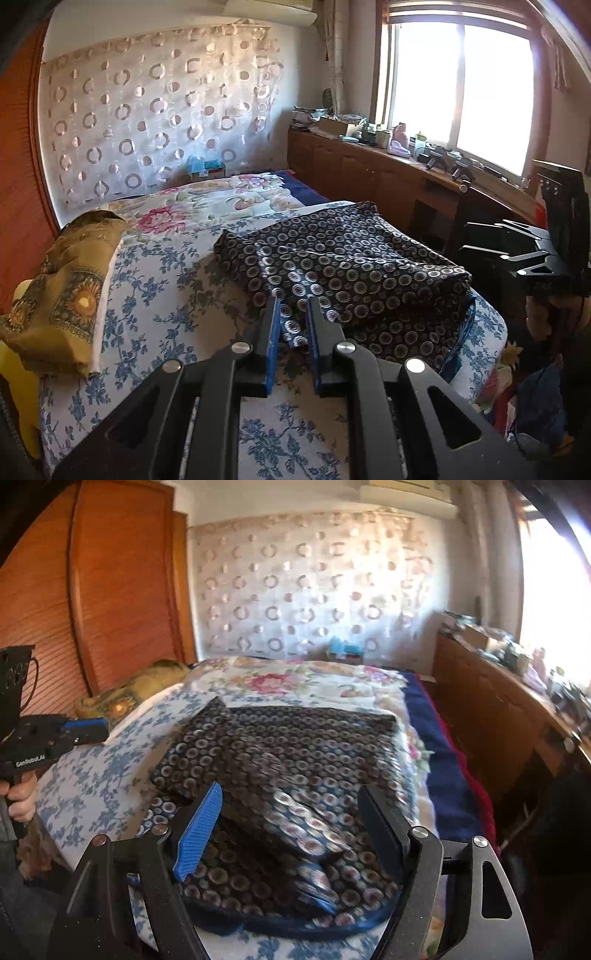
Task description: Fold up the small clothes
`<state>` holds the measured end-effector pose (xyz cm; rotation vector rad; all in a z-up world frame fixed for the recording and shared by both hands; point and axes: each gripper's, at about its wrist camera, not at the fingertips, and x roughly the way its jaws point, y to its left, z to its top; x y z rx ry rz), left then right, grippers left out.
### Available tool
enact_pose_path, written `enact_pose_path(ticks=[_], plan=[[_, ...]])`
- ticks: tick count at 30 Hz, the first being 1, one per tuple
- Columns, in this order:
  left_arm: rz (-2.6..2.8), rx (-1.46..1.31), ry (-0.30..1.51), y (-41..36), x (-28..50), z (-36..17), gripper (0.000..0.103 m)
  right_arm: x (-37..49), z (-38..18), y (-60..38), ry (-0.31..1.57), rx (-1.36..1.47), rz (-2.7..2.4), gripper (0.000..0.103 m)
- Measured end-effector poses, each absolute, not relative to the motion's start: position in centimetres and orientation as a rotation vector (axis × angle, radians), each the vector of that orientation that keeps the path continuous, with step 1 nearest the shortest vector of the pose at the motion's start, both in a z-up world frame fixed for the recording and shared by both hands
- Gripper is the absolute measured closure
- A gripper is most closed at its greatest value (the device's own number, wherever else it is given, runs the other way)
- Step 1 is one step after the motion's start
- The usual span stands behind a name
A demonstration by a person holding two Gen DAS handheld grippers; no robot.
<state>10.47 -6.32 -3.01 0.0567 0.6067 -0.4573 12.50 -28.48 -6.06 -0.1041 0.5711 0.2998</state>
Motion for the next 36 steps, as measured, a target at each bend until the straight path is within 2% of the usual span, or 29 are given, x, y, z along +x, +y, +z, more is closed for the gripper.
enact_pose_path(ticks=[18, 34, 35, 36], plan=[[-0.374, 0.042, 0.633, -2.4, 11.6, -4.5, 0.091, 20.5, -11.8, -16.3, 0.759, -0.239, 0.583, 0.025], [-0.365, 0.008, 0.692, -0.6, 14.5, -6.3, 0.091, 23.8, -15.7, -10.6, 0.886, -0.393, 0.671, 0.025], [-0.368, 0.01, 0.694, -0.6, 14.6, -6.3, 0.091, 23.8, -15.8, -10.6, 0.892, -0.401, 0.669, 0.028], [-0.371, 0.013, 0.696, -0.7, 14.8, -6.3, 0.091, 23.8, -16.0, -10.6, 0.894, -0.412, 0.666, 0.037]])
